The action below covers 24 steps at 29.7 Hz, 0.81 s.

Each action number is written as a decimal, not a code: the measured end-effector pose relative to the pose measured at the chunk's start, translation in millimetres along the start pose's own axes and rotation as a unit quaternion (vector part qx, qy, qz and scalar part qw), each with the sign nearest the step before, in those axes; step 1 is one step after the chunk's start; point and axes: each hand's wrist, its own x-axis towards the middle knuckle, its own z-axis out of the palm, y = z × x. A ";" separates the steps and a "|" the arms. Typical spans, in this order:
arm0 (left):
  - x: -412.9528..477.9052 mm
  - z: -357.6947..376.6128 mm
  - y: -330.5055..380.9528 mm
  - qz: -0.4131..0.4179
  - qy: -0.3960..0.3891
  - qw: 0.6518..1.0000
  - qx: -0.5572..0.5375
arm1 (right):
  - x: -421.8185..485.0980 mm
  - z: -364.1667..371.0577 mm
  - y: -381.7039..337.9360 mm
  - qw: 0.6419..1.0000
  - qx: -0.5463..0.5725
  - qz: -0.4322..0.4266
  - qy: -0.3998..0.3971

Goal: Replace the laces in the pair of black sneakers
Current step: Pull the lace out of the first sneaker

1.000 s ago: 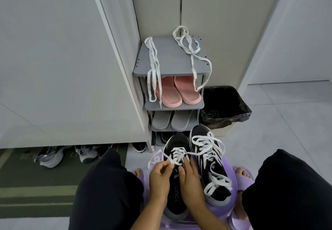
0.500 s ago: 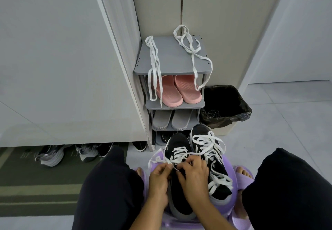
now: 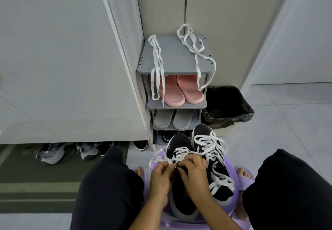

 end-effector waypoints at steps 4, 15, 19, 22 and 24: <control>4.1 2.2 12.9 0.034 0.056 0.997 -0.038 | 0.3 -6.2 -3.2 0.989 0.106 0.098 -0.002; 7.1 16.8 4.2 0.077 -0.005 0.974 0.213 | 36.7 -20.8 -4.1 0.960 0.056 0.224 -0.157; 16.5 17.3 4.3 0.060 -0.010 0.972 0.227 | 34.0 -21.7 -5.8 0.952 0.124 0.249 -0.131; 25.3 9.8 2.6 0.051 -0.013 0.979 0.196 | 35.4 -18.9 -3.1 0.947 0.143 0.268 -0.101; 31.2 2.4 1.6 0.046 -0.008 0.986 0.162 | 39.2 -19.8 -2.7 0.946 0.157 0.267 -0.093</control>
